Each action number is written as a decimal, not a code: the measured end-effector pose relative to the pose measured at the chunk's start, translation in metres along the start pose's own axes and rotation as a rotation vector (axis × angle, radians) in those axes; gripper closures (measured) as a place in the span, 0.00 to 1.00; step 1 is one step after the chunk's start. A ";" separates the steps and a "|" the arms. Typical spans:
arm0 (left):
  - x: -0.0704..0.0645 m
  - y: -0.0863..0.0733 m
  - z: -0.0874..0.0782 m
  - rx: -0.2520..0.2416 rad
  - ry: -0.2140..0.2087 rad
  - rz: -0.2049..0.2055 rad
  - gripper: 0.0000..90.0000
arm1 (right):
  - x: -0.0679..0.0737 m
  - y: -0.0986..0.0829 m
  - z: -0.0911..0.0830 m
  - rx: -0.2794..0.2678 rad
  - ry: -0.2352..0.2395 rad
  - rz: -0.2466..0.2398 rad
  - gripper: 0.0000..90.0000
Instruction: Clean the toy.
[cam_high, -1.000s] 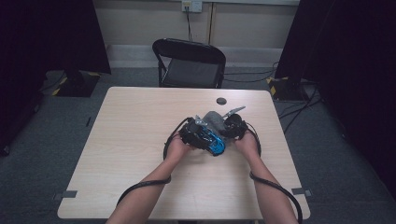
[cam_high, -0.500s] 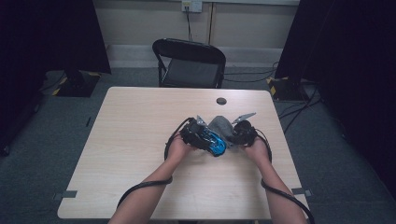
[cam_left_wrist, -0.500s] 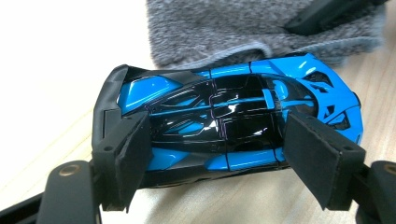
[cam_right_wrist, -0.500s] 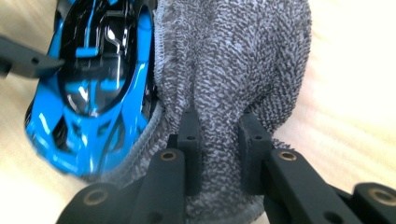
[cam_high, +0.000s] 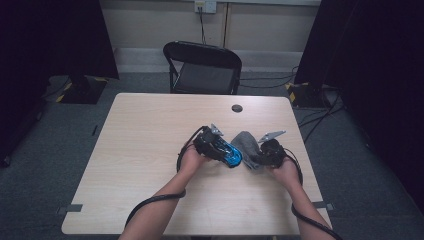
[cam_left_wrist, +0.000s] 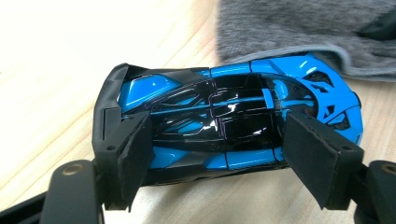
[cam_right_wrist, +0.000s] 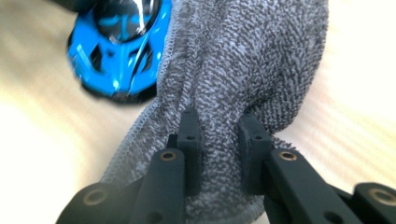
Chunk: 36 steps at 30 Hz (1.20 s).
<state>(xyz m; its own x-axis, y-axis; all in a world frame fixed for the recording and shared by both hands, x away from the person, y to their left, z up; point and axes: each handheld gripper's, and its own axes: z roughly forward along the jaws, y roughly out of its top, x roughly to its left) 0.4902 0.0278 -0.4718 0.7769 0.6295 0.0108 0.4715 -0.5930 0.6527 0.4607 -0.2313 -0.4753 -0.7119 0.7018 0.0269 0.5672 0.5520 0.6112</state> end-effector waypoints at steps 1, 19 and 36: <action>0.000 0.000 0.000 0.000 0.001 -0.002 0.28 | 0.001 -0.003 -0.002 -0.004 0.004 0.002 0.83; -0.001 0.002 0.000 0.012 0.010 -0.009 0.28 | 0.003 -0.047 -0.042 -0.028 0.005 0.037 0.82; -0.002 -0.001 -0.001 -0.010 0.004 -0.005 0.30 | -0.025 0.007 -0.028 -0.115 -0.086 0.146 0.82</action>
<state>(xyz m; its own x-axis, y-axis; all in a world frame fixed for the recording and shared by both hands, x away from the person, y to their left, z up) 0.4881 0.0276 -0.4722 0.7726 0.6348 0.0102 0.4714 -0.5844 0.6605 0.4708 -0.2572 -0.4490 -0.5844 0.8095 0.0570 0.6076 0.3899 0.6920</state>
